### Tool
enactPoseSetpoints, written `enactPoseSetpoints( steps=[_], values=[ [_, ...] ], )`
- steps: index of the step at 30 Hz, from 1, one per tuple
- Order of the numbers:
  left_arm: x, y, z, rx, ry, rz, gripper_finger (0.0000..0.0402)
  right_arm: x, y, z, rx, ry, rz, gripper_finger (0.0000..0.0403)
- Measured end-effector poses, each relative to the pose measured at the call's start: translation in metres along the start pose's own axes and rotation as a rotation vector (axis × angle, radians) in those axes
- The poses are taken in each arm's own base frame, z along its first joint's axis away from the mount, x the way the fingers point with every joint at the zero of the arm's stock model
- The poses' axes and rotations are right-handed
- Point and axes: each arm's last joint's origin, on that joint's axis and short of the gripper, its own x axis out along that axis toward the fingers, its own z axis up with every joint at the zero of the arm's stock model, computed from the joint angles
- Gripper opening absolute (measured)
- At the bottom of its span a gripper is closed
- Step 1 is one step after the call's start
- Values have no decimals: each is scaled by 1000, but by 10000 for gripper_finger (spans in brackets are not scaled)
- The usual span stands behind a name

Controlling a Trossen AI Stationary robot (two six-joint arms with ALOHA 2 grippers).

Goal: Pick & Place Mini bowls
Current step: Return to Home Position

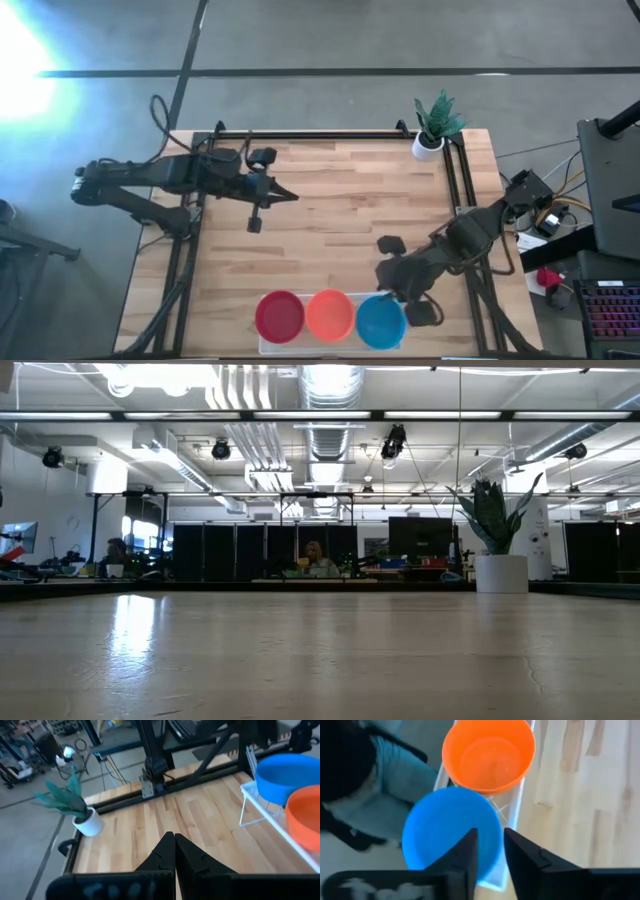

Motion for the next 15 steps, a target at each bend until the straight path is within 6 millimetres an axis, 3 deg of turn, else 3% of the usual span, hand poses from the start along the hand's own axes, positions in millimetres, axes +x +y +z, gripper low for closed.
enactPoseSetpoints(
  steps=[5,15],
  values=[
    [-28,3,9,0,-59,18,0,-21,-2,5,-158,-16,-60,19],
    [-86,2,3,-14,-112,71,0,-72,-4,14,-346,-130,-91,8]
  ],
)
